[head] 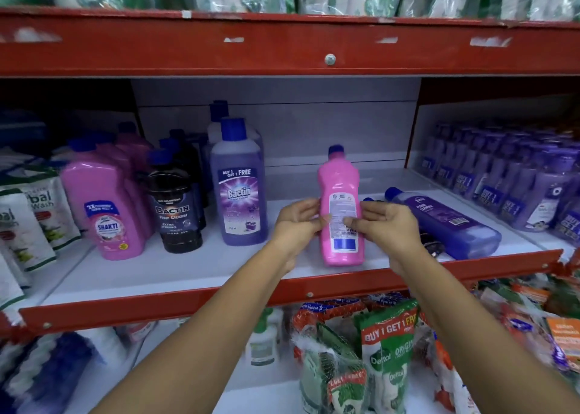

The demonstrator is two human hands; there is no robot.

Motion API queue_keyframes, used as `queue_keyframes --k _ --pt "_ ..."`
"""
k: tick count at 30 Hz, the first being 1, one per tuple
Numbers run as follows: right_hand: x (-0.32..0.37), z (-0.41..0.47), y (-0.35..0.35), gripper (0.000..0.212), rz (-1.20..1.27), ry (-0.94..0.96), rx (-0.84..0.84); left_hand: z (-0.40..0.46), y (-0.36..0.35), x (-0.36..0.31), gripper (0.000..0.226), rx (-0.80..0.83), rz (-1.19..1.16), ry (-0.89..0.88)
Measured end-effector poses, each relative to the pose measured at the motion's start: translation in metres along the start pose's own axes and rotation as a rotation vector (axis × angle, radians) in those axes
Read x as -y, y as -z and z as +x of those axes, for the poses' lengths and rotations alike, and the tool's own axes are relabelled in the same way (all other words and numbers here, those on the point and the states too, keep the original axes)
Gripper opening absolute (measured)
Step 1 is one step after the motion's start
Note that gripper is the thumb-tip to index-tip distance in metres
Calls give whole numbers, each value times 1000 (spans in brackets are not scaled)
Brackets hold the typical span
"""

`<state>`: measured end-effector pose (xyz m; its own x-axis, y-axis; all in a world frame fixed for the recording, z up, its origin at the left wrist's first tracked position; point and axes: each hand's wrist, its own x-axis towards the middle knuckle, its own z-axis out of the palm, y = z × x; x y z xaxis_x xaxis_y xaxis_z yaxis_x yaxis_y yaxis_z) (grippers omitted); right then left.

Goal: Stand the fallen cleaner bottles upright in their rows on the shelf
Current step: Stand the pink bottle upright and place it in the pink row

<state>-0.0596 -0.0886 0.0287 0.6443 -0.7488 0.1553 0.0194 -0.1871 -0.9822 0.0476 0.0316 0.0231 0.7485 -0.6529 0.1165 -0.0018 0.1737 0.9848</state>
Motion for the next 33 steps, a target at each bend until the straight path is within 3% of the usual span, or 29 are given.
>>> queue_keyframes --k 3,7,16,19,24,33 --pt "12 -31 -28 54 175 125 -69 -14 31 -19 48 56 17 -125" --pt "21 -68 -80 52 256 246 -94 -37 83 -34 42 7 59 -221" --pt "25 -121 -235 43 97 450 -7 -96 243 -41 35 -135 91 -367" --pt "30 -126 -274 39 76 486 25 -106 280 -46 43 -171 136 -375" --pt "31 -132 -317 41 60 496 52 -111 316 -50 30 -143 196 -391" --pt "24 -135 -337 48 45 480 117 -114 338 -41 26 -193 210 -398"
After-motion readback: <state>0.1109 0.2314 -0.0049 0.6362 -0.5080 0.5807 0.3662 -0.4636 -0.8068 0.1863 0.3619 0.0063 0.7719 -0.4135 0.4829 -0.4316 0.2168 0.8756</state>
